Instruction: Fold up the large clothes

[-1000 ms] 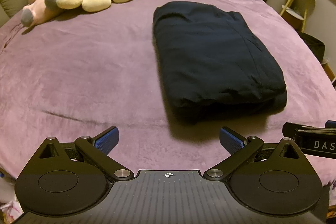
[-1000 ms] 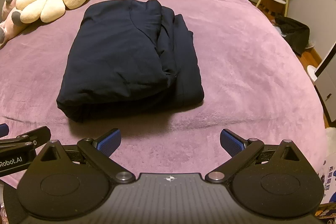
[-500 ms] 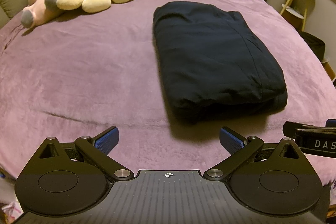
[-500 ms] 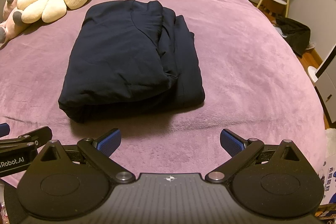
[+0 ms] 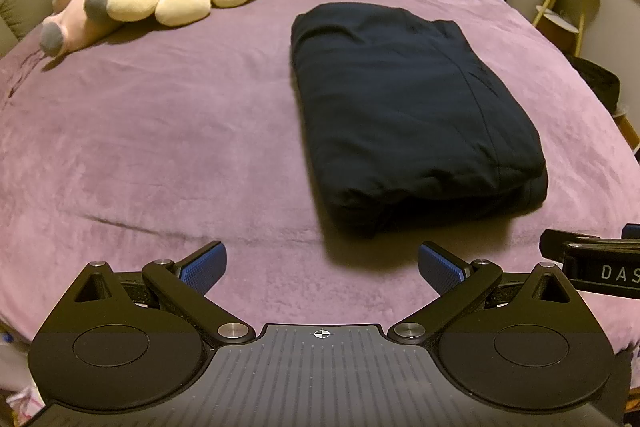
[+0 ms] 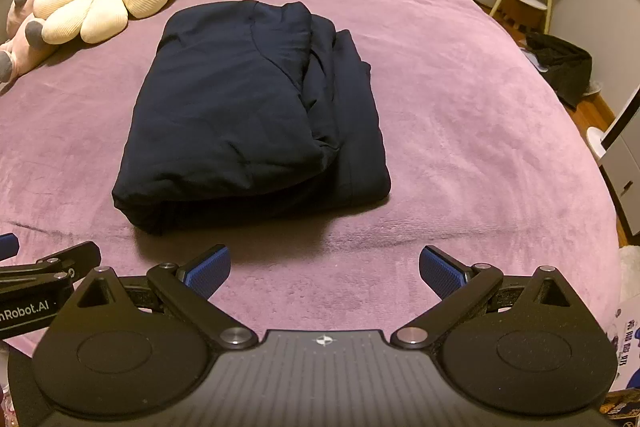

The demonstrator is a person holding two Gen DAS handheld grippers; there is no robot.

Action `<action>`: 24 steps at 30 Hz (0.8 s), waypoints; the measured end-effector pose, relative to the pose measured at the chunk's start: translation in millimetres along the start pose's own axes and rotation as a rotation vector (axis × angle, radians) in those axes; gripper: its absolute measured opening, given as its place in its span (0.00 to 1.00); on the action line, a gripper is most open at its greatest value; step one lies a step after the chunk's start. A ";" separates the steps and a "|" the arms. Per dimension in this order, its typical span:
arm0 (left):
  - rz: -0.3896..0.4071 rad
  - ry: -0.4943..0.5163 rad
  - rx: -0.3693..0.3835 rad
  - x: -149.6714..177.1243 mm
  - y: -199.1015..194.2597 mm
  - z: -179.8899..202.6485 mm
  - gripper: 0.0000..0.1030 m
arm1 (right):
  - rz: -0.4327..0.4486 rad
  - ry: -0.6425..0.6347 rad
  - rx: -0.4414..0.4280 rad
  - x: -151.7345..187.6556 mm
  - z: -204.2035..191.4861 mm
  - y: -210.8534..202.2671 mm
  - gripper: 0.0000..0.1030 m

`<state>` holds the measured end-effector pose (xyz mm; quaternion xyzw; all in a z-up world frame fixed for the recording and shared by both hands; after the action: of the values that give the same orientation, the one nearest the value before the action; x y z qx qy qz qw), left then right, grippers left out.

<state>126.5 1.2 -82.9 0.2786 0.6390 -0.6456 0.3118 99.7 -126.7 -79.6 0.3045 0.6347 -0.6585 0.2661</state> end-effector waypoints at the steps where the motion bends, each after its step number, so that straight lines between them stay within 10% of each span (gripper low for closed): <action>1: -0.001 0.001 0.001 -0.2 0.2 -0.3 1.00 | 0.000 0.001 0.000 0.0 0.1 -0.2 0.98; 24: 0.001 0.018 -0.004 -1.1 0.5 -0.1 1.00 | 0.006 -0.001 0.000 0.5 -2.4 -2.3 0.98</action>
<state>127.6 1.4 -82.4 0.2842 0.6429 -0.6415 0.3072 97.8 -124.2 -78.4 0.3064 0.6335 -0.6579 0.2684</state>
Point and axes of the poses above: each gripper's, at about its wrist camera, not at the fingertips, and y roughly the way its jaws point, z to its right, x to its underside, the point moved 6 cm from there along y, roughly the way its jaws point, and after that the axes turned 13 degrees about z, right-handed, at the moved point
